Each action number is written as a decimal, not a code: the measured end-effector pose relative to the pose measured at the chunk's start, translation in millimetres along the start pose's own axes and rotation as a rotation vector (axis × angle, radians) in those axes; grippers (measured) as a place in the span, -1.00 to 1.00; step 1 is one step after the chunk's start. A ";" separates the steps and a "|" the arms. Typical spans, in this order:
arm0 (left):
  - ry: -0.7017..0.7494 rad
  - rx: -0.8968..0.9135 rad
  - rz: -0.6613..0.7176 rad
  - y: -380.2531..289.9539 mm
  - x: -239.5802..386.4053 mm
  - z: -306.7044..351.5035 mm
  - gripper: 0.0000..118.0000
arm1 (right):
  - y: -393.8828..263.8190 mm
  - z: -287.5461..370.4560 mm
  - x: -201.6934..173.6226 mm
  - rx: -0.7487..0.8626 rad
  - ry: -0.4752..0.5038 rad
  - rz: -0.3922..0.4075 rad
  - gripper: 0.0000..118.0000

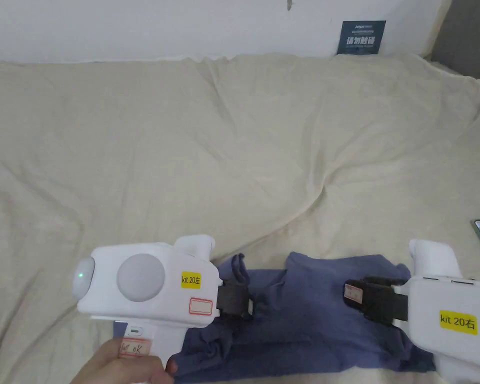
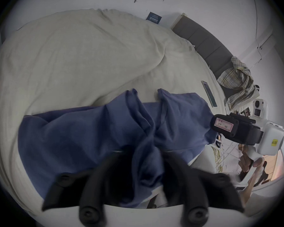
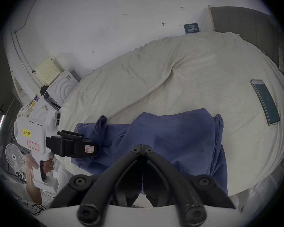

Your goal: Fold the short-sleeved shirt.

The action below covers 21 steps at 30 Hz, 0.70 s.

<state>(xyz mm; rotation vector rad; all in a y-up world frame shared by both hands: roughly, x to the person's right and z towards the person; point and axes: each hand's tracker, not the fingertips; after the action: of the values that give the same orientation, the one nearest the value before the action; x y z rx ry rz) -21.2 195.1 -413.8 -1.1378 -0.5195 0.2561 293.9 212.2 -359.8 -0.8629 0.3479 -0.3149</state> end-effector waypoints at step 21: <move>0.075 0.091 0.105 -22.1 -48.0 52.0 -0.92 | -5.4 3.6 -3.9 0.013 0.042 -0.025 -1.00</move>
<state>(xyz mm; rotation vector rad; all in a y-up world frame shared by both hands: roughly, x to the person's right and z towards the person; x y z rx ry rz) -90.6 205.9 -389.7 -1.0830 -0.3788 0.3234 291.3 213.0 -352.7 -0.8495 0.3744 -0.3584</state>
